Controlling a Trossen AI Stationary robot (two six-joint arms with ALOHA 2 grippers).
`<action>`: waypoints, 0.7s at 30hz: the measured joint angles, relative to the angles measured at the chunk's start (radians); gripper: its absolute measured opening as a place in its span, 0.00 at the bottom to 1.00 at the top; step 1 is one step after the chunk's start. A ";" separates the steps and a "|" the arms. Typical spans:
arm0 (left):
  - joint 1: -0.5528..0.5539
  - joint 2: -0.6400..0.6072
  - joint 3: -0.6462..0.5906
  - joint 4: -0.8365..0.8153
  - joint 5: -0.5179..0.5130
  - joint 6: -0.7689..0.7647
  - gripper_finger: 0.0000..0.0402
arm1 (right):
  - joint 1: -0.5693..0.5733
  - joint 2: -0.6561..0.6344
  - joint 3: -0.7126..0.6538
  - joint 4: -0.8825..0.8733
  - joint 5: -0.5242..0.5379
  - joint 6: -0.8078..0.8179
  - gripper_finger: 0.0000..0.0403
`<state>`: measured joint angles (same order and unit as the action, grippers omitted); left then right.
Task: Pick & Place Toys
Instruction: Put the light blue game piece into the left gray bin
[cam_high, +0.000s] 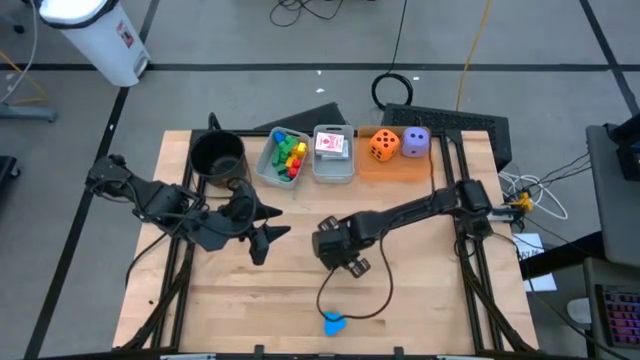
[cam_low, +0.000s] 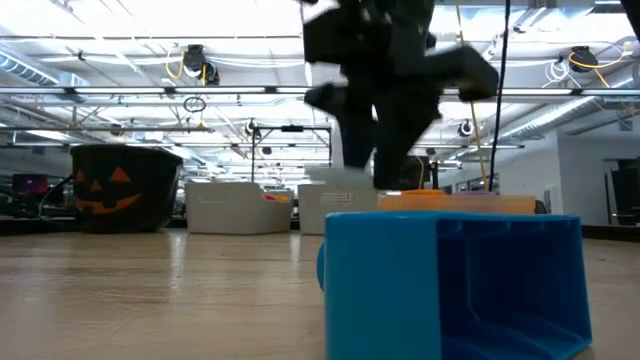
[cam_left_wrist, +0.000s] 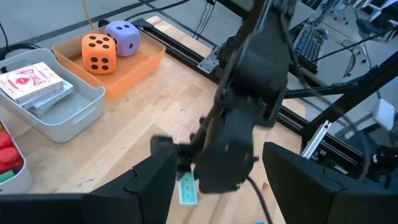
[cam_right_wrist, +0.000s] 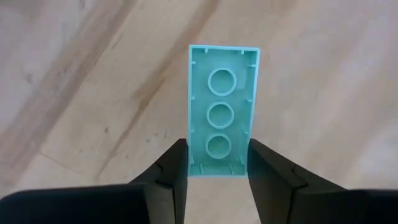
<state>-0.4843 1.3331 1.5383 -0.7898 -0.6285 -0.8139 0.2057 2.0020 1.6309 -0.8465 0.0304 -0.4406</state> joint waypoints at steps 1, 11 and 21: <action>0.002 0.000 0.000 0.000 0.000 0.001 0.60 | -0.006 -0.019 0.000 -0.005 0.004 0.019 0.29; 0.086 0.000 0.000 -0.001 0.000 0.001 0.60 | -0.069 -0.247 0.001 -0.029 0.109 0.215 0.28; 0.328 0.045 0.000 0.017 0.179 -0.023 0.60 | -0.126 -0.434 0.001 -0.031 0.256 0.375 0.28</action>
<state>-0.1567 1.3779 1.5383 -0.7729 -0.4490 -0.8371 0.0798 1.5679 1.6320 -0.8779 0.2860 -0.0651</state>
